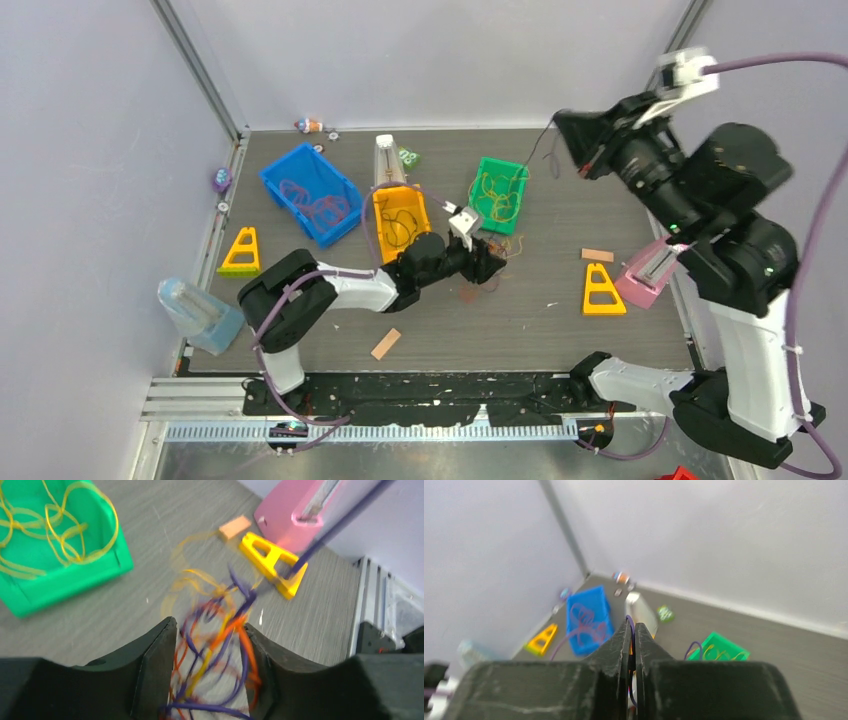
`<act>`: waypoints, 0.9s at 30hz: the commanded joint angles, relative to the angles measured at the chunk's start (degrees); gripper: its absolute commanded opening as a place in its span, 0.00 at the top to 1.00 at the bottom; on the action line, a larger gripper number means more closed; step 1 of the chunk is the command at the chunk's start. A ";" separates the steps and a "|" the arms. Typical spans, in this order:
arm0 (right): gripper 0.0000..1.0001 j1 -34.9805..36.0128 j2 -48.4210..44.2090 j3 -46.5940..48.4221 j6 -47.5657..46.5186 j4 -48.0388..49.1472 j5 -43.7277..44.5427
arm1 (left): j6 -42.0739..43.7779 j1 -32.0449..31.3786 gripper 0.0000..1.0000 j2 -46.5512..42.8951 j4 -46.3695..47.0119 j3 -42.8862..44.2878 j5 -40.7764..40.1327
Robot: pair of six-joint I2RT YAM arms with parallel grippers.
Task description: Untangle the cables
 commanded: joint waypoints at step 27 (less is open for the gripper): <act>0.95 -0.30 -7.11 -22.02 -0.31 6.96 18.06 | 2.33 5.75 1.00 -57.92 -59.71 -15.72 -27.55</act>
